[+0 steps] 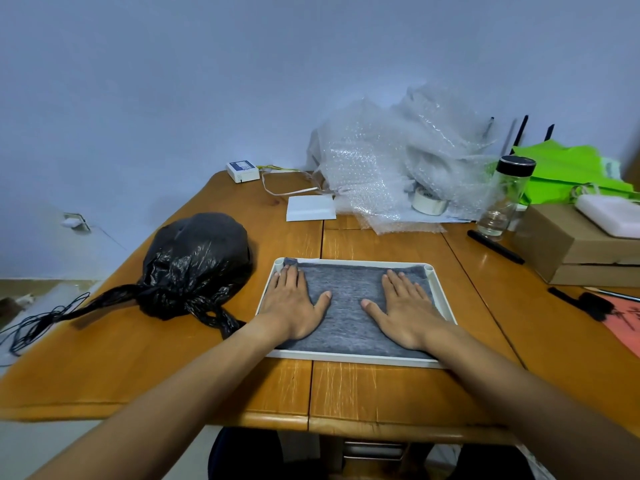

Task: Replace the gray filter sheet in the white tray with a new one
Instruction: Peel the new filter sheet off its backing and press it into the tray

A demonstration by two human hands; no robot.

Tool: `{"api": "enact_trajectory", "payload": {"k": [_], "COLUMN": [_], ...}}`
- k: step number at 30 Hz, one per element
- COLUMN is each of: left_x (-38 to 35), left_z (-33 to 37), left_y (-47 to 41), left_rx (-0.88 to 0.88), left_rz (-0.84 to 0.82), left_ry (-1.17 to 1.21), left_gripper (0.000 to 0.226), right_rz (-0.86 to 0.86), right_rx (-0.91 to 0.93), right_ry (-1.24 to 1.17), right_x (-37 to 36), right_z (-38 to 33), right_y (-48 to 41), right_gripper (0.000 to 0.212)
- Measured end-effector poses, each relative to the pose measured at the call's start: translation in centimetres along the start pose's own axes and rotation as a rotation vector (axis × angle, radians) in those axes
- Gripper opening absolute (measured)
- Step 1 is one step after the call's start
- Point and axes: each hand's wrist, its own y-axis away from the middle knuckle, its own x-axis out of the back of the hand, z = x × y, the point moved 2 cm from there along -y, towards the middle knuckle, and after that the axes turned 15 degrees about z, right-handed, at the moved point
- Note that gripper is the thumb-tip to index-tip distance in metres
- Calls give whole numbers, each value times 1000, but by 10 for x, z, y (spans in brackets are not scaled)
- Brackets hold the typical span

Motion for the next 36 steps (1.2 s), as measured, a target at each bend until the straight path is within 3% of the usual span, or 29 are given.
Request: {"api": "enact_trajectory", "payload": {"k": [4, 15, 18, 21, 23, 25, 29, 36], "left_x": [2, 9, 21, 46, 56, 56, 42, 44], "left_z": [-1, -6, -8, -5, 2, 7, 11, 17], "left_y": [5, 6, 6, 7, 9, 12, 22, 25], "left_rx": [10, -41, -121, -46, 109, 143, 121, 46], "left_rz": [-61, -95, 5, 95, -134, -354, -493, -517], "left_ry": [-45, -72, 56, 552, 972, 1076, 903, 830], "left_gripper": [94, 106, 86, 36, 23, 29, 30, 38], "right_rz": [-19, 4, 55, 198, 81, -154, -443, -536], "right_rx": [-119, -113, -87, -16, -100, -184, -130, -115], "right_ry": [58, 23, -50, -256, -645, -913, -854, -660], "right_x": [2, 9, 21, 41, 51, 55, 45, 48], "right_z": [11, 8, 10, 3, -13, -31, -47, -29], "right_y": [6, 11, 11, 3, 0, 0, 12, 12], "right_gripper": [100, 96, 89, 51, 29, 33, 39, 46]}}
